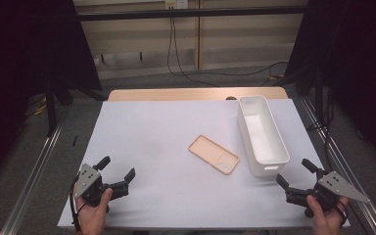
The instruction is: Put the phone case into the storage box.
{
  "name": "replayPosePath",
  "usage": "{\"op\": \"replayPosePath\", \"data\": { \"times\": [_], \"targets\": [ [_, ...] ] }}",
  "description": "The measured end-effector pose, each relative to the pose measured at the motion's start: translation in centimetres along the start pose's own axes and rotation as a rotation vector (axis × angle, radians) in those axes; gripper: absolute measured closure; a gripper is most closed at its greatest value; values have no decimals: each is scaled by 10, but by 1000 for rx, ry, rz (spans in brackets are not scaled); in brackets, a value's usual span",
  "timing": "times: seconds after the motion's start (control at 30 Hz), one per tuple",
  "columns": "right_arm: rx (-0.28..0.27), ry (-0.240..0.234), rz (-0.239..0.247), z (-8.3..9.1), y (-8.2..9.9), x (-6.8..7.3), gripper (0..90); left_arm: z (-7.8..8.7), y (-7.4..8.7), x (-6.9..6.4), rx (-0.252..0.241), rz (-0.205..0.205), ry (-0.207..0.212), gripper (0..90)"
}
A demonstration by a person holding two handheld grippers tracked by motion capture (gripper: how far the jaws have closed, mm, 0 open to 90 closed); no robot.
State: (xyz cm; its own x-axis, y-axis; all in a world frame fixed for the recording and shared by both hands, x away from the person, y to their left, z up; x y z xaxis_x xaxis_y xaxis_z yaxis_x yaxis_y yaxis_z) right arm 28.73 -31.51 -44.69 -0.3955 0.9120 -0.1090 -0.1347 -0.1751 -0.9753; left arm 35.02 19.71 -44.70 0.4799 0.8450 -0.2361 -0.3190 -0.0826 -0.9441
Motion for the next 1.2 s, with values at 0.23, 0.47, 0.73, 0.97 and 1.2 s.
{"op": "replayPosePath", "data": {
  "times": [0.23, 0.47, 0.73, 0.97, 1.2],
  "targets": [
    [0, -10, -7, 0, 1, 1, 0, 0, 0, 1, 8, 20, 2, 23],
    [0, -27, -6, 0, 1, 3, 0, -3, 1, -2, 26, 20, 14, 20],
    [5, -44, -17, 1, 1, 5, 0, -9, 5, -4, 57, 19, 28, 22],
    [10, -41, -2, 4, 2, 6, 0, -17, 3, -14, 49, -11, 72, 22],
    [12, -50, -1, 4, 3, 7, 0, -27, 5, -27, 51, -35, 108, 22]
  ]
}}
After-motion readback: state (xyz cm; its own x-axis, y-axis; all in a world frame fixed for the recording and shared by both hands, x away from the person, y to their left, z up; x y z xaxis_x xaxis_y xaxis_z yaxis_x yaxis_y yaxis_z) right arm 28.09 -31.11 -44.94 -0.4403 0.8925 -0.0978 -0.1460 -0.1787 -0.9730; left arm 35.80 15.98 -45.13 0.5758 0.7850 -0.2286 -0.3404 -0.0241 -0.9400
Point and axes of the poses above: each handheld gripper's, and its own axes: z roughly backward along the jaws, y roughly out of its underside, x roughly to its left, the point moved 7 cm from there along -z, roughly forward along the jaws, and after that the axes turned 9 degrees about z, right-handed, at the moved point
